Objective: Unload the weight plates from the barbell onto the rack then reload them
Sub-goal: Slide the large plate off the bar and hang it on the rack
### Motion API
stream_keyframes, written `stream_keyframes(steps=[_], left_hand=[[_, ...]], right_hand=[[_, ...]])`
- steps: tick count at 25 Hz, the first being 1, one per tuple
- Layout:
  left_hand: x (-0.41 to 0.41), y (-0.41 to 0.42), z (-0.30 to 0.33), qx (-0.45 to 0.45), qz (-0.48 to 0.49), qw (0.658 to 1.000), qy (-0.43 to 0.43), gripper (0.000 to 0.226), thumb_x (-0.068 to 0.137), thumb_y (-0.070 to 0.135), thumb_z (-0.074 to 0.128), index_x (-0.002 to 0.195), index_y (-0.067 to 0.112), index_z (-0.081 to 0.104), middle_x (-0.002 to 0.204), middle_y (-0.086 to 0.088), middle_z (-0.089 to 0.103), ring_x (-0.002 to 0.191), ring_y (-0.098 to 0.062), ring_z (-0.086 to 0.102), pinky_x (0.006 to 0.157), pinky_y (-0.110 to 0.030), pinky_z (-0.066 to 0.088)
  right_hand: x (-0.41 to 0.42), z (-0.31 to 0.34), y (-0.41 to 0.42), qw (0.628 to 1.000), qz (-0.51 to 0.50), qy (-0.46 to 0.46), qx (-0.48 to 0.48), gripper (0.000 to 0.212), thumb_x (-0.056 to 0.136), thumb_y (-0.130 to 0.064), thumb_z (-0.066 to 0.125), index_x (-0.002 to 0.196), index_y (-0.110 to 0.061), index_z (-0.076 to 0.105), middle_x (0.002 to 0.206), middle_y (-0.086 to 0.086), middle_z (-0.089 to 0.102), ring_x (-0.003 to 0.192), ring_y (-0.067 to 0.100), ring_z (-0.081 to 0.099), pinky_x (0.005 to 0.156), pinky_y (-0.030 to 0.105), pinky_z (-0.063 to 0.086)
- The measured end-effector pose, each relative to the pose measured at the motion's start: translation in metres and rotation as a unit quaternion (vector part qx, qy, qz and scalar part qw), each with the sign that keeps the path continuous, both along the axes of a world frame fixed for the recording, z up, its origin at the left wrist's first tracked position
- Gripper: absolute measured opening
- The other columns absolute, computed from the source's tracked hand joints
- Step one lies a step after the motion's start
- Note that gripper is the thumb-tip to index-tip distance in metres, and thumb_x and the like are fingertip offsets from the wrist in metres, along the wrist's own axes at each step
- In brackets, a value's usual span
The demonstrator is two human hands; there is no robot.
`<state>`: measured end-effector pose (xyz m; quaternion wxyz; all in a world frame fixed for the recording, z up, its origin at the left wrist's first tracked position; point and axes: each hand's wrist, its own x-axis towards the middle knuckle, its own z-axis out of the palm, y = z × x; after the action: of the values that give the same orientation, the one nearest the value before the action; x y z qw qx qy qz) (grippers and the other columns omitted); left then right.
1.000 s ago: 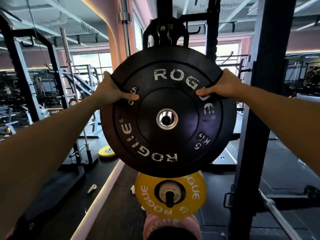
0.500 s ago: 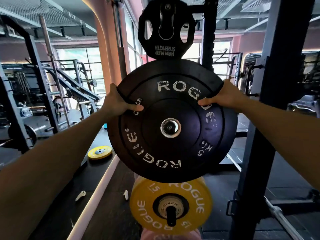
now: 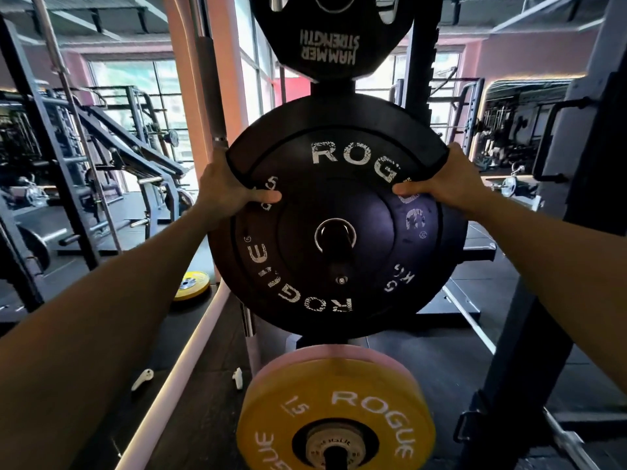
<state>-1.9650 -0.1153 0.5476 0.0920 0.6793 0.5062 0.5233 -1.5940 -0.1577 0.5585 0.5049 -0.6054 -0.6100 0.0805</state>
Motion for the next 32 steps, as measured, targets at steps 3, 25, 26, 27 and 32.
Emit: stream_keyframes(steps=[3, 25, 26, 27, 32], left_hand=[[0.006, 0.026, -0.001, 0.013, 0.012, 1.0, -0.003, 0.113, 0.039, 0.049, 0.097, 0.129, 0.016, 0.037, 0.12, 0.003, 0.057, 0.11, -0.018, 0.054, 0.086, -0.033, 0.043], [0.009, -0.018, -0.069, -0.089, 0.081, 0.982, 0.148, 0.1, 0.079, 0.047, 0.076, 0.157, 0.033, 0.014, 0.165, -0.013, 0.007, 0.143, -0.04, 0.03, 0.107, -0.058, 0.038], [0.005, -0.029, -0.087, -0.104, 0.061, 0.982, 0.143, 0.09, 0.079, 0.046, 0.077, 0.153, 0.029, 0.028, 0.16, -0.014, 0.023, 0.137, -0.039, 0.039, 0.105, -0.052, 0.042], [0.004, -0.042, -0.108, -0.118, 0.036, 0.984, 0.129, 0.078, 0.079, 0.045, 0.077, 0.146, 0.025, 0.041, 0.15, -0.014, 0.042, 0.129, -0.035, 0.05, 0.1, -0.046, 0.046], [0.012, -0.134, -0.243, -0.25, -0.062, 0.958, 0.126, 0.031, 0.08, 0.05, 0.073, 0.101, 0.03, 0.061, 0.091, -0.001, 0.068, 0.073, -0.007, 0.061, 0.058, -0.016, 0.042]], right_hand=[[0.001, -0.007, 0.027, 0.999, -0.017, 0.036, 0.021, 0.094, 0.034, -0.053, 0.094, 0.107, -0.021, 0.045, 0.093, -0.018, 0.056, 0.094, 0.015, 0.057, 0.077, 0.029, 0.044], [0.008, -0.086, -0.01, 0.995, -0.016, -0.035, -0.093, 0.101, 0.072, -0.038, 0.083, 0.151, -0.014, 0.025, 0.155, 0.012, 0.029, 0.14, 0.028, 0.034, 0.112, 0.036, 0.032], [0.006, -0.105, -0.024, 0.994, -0.016, -0.025, -0.109, 0.088, 0.073, -0.04, 0.082, 0.144, -0.011, 0.039, 0.145, 0.012, 0.044, 0.132, 0.028, 0.045, 0.105, 0.033, 0.038], [0.004, -0.126, -0.039, 0.991, -0.025, -0.013, -0.129, 0.076, 0.074, -0.043, 0.08, 0.135, -0.01, 0.05, 0.133, 0.01, 0.056, 0.123, 0.027, 0.053, 0.095, 0.028, 0.04], [-0.011, -0.253, -0.131, 0.949, -0.008, -0.038, -0.312, 0.06, 0.079, -0.054, 0.072, 0.121, -0.013, 0.06, 0.123, 0.007, 0.063, 0.111, 0.025, 0.059, 0.082, 0.027, 0.04]])
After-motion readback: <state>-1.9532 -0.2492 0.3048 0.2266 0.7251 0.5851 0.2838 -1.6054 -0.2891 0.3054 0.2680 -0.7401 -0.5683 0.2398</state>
